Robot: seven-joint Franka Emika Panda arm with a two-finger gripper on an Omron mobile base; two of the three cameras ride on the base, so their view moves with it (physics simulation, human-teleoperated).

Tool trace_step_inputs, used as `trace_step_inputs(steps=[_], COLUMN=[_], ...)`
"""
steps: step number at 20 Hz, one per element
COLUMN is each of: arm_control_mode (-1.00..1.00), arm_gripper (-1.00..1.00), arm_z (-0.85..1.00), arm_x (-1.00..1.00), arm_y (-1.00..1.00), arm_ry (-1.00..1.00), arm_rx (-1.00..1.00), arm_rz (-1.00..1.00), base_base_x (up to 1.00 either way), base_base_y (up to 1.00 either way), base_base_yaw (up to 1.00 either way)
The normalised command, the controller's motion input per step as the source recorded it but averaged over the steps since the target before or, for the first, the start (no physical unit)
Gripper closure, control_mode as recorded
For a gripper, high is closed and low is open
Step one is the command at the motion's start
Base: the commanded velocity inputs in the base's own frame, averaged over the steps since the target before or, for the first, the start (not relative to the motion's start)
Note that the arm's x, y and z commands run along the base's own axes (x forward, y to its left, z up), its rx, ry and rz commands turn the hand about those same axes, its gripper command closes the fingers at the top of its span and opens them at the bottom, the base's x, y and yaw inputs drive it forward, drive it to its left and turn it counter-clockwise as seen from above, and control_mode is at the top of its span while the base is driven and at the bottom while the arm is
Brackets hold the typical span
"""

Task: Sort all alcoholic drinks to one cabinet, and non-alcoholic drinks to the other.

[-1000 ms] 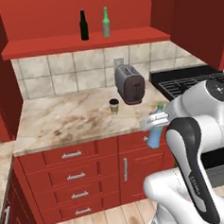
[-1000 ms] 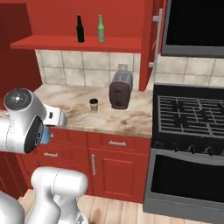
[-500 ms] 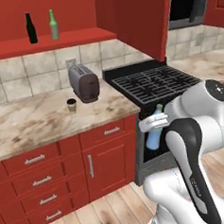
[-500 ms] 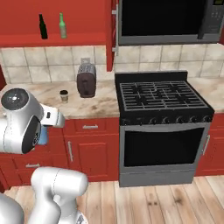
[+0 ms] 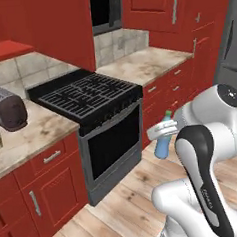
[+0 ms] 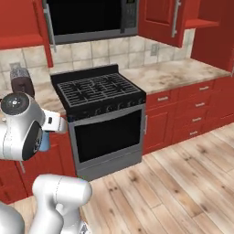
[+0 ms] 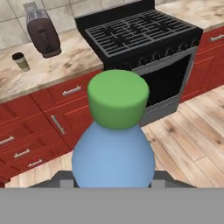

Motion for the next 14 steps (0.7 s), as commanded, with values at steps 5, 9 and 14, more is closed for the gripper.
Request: trace_step_inputs(steps=[5, 9, 14], arm_control_mode=[1.0, 1.0, 1.0], arm_gripper=[1.0, 1.0, 1.0], arm_z=[0.0, 0.0, 0.0], arm_x=[0.0, 0.0, 0.0], arm_y=[0.0, 0.0, 0.0], arm_ry=[0.0, 0.0, 0.0], arm_rx=[0.0, 0.0, 0.0], arm_rz=[0.0, 0.0, 0.0], base_base_x=[-0.03, 0.14, 0.46], base_base_y=[-0.59, -0.57, -0.5], base_base_yaw=[-0.62, -0.6, -0.54])
